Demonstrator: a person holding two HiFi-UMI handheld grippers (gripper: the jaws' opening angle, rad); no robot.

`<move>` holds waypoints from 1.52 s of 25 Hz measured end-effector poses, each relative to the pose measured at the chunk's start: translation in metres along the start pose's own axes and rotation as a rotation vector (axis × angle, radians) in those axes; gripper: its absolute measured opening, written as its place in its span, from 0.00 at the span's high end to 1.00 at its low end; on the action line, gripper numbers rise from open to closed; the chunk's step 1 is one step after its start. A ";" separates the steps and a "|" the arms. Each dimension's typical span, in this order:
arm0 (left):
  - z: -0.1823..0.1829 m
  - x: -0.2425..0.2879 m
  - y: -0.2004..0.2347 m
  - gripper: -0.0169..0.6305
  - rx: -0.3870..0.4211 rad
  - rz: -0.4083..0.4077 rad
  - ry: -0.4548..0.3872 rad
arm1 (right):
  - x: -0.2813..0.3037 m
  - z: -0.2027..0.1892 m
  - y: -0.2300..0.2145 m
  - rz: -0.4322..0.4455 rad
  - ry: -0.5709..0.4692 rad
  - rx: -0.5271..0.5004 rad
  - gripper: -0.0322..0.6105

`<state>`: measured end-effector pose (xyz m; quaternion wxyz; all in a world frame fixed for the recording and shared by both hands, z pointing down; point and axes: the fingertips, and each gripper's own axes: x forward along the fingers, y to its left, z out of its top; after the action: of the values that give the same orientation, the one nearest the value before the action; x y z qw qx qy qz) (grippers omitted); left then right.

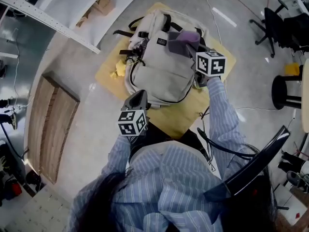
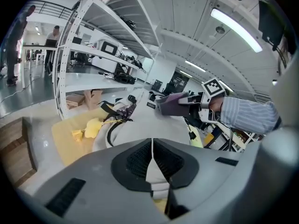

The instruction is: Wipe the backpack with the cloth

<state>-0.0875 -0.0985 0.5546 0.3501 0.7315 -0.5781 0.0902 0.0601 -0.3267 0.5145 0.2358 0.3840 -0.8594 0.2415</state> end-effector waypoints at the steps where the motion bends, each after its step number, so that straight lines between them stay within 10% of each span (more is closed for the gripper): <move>1: 0.001 0.002 -0.003 0.95 0.008 -0.010 0.002 | -0.009 -0.007 -0.007 -0.015 0.005 -0.004 0.89; 18: 0.007 0.017 -0.035 0.95 0.064 -0.086 0.016 | -0.128 -0.092 -0.104 -0.243 0.039 0.158 0.89; 38: 0.018 0.023 -0.017 0.95 -0.010 -0.023 -0.020 | 0.015 0.106 0.051 0.120 -0.128 -0.137 0.89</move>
<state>-0.0695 -0.1259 0.5471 0.3488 0.7373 -0.5735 0.0758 -0.0120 -0.3677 0.4297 0.1912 0.3296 -0.9086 0.1708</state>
